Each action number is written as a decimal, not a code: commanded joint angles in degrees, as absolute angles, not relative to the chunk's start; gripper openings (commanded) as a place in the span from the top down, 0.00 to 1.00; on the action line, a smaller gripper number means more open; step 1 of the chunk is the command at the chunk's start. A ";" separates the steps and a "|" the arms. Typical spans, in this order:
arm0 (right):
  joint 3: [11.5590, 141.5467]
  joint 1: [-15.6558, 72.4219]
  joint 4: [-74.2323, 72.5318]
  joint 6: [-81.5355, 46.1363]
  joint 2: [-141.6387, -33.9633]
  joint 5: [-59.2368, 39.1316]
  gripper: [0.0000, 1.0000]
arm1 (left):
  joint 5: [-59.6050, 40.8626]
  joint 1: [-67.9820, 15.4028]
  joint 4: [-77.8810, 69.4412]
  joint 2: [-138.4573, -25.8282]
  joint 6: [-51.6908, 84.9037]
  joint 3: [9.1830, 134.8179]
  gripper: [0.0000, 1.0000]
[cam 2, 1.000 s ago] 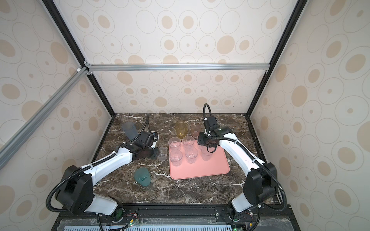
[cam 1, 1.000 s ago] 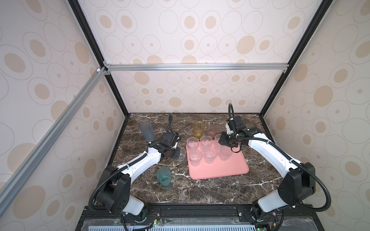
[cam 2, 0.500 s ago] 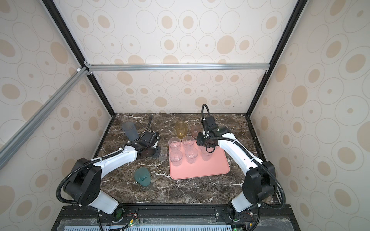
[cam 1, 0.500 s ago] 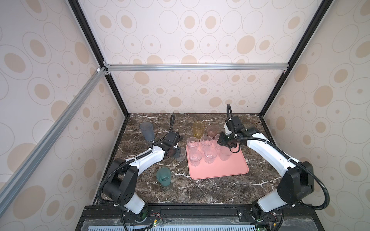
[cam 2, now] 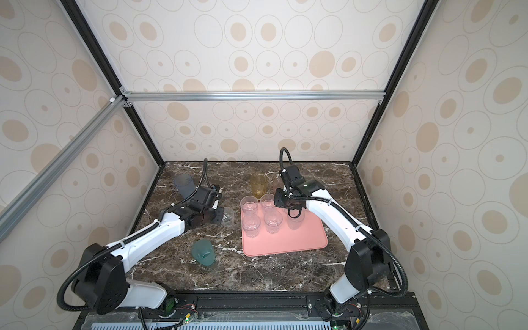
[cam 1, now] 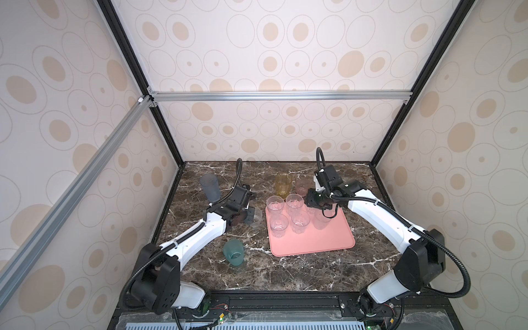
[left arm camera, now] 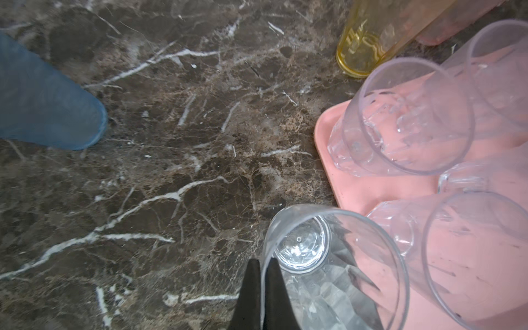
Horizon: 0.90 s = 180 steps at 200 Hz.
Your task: Place the glasses into the tray
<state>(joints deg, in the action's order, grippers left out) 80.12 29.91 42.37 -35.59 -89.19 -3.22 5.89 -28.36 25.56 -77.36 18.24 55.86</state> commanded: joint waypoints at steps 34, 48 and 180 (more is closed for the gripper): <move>86.05 41.24 40.94 -39.46 -90.83 4.20 0.68 | 2.96 -29.39 19.99 -71.43 28.69 57.59 1.00; 88.35 43.37 40.95 -39.29 -91.70 5.70 0.67 | 4.45 -31.55 17.93 -71.74 30.70 57.81 1.00; 98.74 46.64 45.73 -34.80 -102.01 10.32 0.67 | 7.76 -39.77 13.63 -74.80 34.80 61.17 1.00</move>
<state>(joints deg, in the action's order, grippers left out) 96.51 46.11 42.57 -36.51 -100.18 6.90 6.72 -39.07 15.05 -74.67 33.34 58.35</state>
